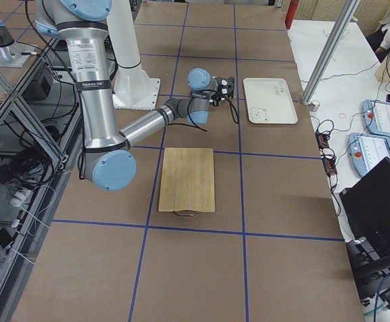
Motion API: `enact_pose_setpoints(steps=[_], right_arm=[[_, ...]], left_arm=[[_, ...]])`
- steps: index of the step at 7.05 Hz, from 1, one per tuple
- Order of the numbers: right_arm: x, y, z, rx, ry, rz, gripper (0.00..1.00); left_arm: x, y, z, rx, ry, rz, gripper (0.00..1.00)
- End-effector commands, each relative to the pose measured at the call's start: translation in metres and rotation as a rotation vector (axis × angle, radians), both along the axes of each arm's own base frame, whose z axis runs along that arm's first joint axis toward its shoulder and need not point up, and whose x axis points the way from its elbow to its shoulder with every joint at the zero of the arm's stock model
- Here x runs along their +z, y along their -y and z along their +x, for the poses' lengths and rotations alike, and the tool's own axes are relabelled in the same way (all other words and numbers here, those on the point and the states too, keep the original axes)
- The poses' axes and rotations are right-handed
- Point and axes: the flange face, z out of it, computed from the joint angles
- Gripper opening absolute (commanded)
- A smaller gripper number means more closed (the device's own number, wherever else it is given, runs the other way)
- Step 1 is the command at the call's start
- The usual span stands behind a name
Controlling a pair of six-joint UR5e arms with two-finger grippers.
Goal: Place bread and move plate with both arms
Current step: 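Carry the bread slice over the white plate and lay it on the egg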
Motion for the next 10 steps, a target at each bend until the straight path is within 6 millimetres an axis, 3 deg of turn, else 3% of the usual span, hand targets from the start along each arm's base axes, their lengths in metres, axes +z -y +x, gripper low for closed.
enact_pose_setpoints(steps=[1, 2, 3, 4, 7, 8, 9, 10], right_arm=[[-0.075, -0.05, -0.111, 0.076, 0.021, -0.007, 0.0], [-0.095, -0.079, -0.154, 0.117, 0.017, 0.002, 0.0], [-0.096, -0.084, -0.188, 0.129, 0.001, 0.002, 0.0], [-0.079, -0.093, -0.205, 0.118, -0.033, -0.002, 0.0], [-0.045, -0.093, -0.22, 0.134, -0.116, 0.017, 0.0], [-0.046, -0.086, -0.215, 0.155, -0.126, 0.042, 0.85], [-0.046, -0.068, -0.204, 0.191, -0.132, 0.042, 1.0], [-0.044, -0.041, -0.185, 0.205, -0.143, 0.035, 1.0]], left_arm=[[-0.001, 0.002, 0.0, 0.0, 0.0, 0.0, 0.98], [-0.001, 0.002, 0.0, 0.0, -0.001, -0.001, 0.98], [-0.001, 0.002, 0.0, 0.0, 0.0, 0.0, 0.98], [-0.002, 0.002, 0.001, 0.002, -0.002, -0.001, 0.98], [-0.005, 0.002, 0.003, 0.015, -0.028, 0.004, 0.98], [-0.004, 0.002, 0.003, 0.015, -0.028, 0.001, 0.98], [-0.004, 0.002, 0.003, 0.015, -0.028, 0.001, 0.98], [-0.006, 0.003, 0.004, 0.02, -0.026, 0.017, 0.98]])
